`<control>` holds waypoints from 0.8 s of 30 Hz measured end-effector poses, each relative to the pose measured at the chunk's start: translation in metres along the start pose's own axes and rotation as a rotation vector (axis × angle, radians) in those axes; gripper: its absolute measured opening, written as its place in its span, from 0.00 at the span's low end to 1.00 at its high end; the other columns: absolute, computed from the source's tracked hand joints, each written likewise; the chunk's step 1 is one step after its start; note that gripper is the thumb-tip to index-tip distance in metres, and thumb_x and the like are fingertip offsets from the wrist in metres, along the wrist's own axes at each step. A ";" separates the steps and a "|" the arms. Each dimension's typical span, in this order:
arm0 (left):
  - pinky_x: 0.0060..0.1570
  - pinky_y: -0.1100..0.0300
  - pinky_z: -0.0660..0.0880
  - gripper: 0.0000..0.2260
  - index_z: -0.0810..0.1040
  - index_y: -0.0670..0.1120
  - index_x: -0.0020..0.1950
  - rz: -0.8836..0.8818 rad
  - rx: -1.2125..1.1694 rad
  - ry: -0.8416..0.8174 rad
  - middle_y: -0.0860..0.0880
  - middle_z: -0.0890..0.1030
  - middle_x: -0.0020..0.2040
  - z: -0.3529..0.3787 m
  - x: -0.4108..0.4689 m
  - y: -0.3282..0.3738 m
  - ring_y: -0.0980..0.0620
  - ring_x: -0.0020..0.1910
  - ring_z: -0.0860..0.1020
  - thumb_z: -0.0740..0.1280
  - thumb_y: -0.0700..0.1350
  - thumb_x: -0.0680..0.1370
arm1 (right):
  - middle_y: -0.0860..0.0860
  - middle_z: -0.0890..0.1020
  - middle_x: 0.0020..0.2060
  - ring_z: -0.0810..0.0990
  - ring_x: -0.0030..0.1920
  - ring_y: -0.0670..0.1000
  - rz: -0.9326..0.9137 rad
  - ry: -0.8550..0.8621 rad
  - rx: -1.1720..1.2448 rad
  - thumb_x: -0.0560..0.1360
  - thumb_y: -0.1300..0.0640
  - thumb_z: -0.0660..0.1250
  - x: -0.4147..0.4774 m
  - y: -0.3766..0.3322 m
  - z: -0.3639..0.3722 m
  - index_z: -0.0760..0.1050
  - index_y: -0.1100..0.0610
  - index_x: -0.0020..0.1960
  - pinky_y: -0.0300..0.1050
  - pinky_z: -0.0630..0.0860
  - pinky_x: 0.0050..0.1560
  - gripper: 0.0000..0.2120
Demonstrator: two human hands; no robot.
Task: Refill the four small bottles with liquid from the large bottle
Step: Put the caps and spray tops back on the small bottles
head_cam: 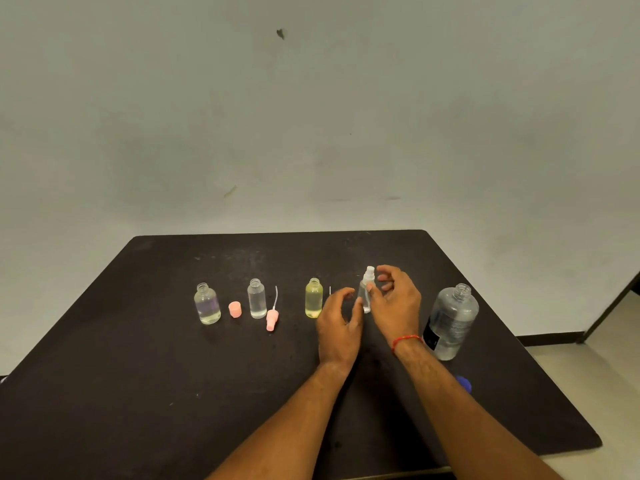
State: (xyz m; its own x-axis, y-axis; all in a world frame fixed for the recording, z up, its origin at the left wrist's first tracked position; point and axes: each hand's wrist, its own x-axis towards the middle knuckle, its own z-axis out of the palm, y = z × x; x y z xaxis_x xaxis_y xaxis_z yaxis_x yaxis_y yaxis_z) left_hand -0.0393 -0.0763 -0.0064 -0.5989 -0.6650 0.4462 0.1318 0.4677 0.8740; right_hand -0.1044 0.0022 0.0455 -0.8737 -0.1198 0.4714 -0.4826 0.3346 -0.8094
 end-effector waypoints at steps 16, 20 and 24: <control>0.60 0.54 0.77 0.15 0.80 0.46 0.62 -0.134 0.062 0.179 0.52 0.81 0.58 -0.068 0.013 -0.031 0.54 0.59 0.78 0.74 0.45 0.77 | 0.46 0.79 0.38 0.78 0.38 0.43 -0.008 -0.253 -0.200 0.70 0.55 0.75 -0.052 -0.003 0.050 0.76 0.52 0.42 0.37 0.78 0.41 0.08; 0.66 0.61 0.71 0.24 0.76 0.45 0.70 -0.186 0.096 0.069 0.50 0.79 0.66 -0.066 0.022 -0.032 0.52 0.67 0.75 0.75 0.48 0.76 | 0.47 0.77 0.37 0.76 0.36 0.46 0.019 -0.282 -0.286 0.70 0.54 0.74 -0.047 -0.002 0.058 0.71 0.52 0.40 0.35 0.71 0.34 0.10; 0.68 0.63 0.69 0.28 0.73 0.44 0.74 -0.207 0.119 0.007 0.48 0.77 0.70 -0.063 0.030 -0.034 0.52 0.69 0.74 0.76 0.49 0.76 | 0.48 0.76 0.36 0.75 0.34 0.47 0.032 -0.292 -0.357 0.72 0.52 0.71 -0.040 -0.001 0.066 0.70 0.53 0.41 0.37 0.69 0.33 0.10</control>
State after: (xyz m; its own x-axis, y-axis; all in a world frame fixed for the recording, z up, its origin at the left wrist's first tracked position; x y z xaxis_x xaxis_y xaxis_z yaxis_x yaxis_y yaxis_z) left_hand -0.0122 -0.1487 -0.0109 -0.5976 -0.7579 0.2616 -0.0875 0.3860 0.9184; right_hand -0.0725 -0.0553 0.0045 -0.8929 -0.3455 0.2887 -0.4490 0.6373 -0.6263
